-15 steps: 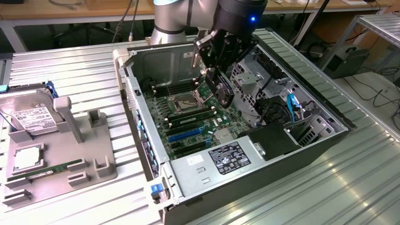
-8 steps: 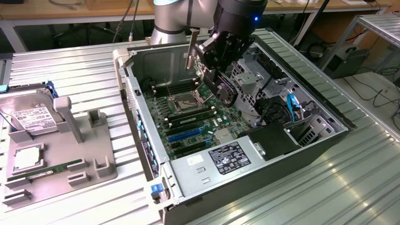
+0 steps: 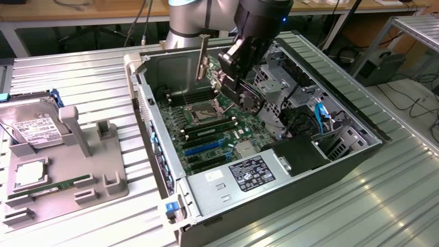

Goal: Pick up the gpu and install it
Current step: 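Insert the gpu into the slot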

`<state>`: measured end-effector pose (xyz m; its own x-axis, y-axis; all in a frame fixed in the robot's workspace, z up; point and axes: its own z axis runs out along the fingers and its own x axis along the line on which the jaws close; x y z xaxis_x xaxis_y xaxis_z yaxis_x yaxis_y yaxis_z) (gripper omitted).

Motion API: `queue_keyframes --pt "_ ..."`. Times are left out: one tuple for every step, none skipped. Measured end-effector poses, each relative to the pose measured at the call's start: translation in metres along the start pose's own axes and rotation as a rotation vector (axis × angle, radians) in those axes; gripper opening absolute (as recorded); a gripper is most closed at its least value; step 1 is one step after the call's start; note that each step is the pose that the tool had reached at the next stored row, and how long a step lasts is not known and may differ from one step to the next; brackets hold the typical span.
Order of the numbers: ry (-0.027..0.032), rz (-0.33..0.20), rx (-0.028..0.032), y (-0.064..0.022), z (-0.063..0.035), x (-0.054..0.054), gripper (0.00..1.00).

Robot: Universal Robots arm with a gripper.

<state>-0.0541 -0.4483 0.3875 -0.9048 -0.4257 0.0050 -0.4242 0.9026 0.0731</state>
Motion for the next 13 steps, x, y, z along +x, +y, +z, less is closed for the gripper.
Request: queue_keyframes --pt "0.0016 -0.026 -0.0003 0.0000 0.0001 0.0000 0.26" --pt "0.0033 -0.052 -0.0004 0.0000 0.0001 0.0000 0.26" --pt "0.0046 -0.073 -0.0005 0.0000 0.0001 0.0000 0.26" --pt "0.0058 -0.092 -0.0005 0.0000 0.0001 0.0000 0.26" --pt "0.0074 -0.117 -0.0006 0.0000 0.0001 0.0000 0.26" --pt "0.0086 -0.136 -0.0006 0.0000 0.0002 0.0000 0.26" --pt "0.0099 -0.154 -0.0006 0.0000 0.0002 0.0000 0.26" --pt "0.0111 -0.173 -0.0006 0.0000 0.0002 0.0000 0.26" --pt "0.0121 -0.190 -0.0006 0.0000 0.0003 0.0000 0.26" --pt "0.0134 -0.209 -0.0005 0.0000 0.0003 0.0000 0.26" --pt "0.0151 -0.234 -0.0005 0.0000 0.0003 0.0000 0.26" --pt "0.0167 -0.257 -0.0004 0.0000 0.0003 0.0000 0.26" --pt "0.0176 -0.272 -0.0005 0.0000 0.0004 0.0000 0.26"
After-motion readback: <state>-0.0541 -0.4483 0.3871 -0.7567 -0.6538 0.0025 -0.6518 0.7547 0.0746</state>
